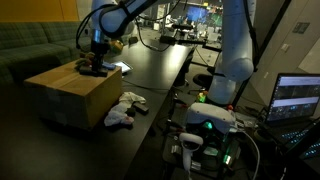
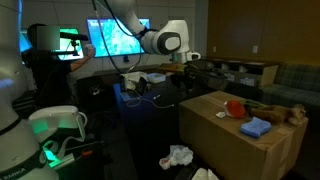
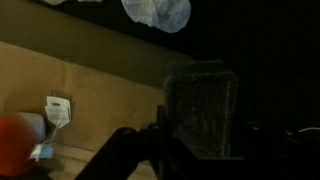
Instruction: Put the white towel on the table, then the blue sponge on the box, the right duster on the table, the moose doll on the box, the duster on the table, the turnip plushie on the box, the plastic on the table and finally the first left duster on the box
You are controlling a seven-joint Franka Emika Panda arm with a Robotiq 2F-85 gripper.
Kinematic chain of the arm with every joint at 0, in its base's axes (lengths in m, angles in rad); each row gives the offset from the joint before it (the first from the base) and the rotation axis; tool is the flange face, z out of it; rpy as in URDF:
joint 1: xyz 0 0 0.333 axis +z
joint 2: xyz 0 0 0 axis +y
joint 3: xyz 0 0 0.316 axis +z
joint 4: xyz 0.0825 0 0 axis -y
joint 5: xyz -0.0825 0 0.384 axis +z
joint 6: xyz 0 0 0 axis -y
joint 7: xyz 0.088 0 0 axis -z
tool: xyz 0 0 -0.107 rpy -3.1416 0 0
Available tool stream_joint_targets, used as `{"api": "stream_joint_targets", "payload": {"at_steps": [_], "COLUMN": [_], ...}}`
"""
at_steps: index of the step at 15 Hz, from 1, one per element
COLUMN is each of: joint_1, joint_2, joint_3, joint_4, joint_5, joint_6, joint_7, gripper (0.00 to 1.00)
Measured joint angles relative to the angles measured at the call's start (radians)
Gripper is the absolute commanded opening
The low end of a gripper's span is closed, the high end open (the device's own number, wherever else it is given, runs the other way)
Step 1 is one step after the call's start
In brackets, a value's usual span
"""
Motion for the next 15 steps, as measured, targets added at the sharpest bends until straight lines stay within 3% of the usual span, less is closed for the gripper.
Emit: {"api": "stream_joint_targets", "payload": {"at_steps": [7, 15], "joint_1": [0.053, 0.121], "joint_2": [0.198, 0.363], "joint_3": [-0.055, -0.127], "joint_4": [0.204, 0.354], "joint_5": [-0.084, -0.143], "joint_6": [0.038, 0.056], "joint_7": [0.130, 0.243], "gripper": [0.32, 0.32]}}
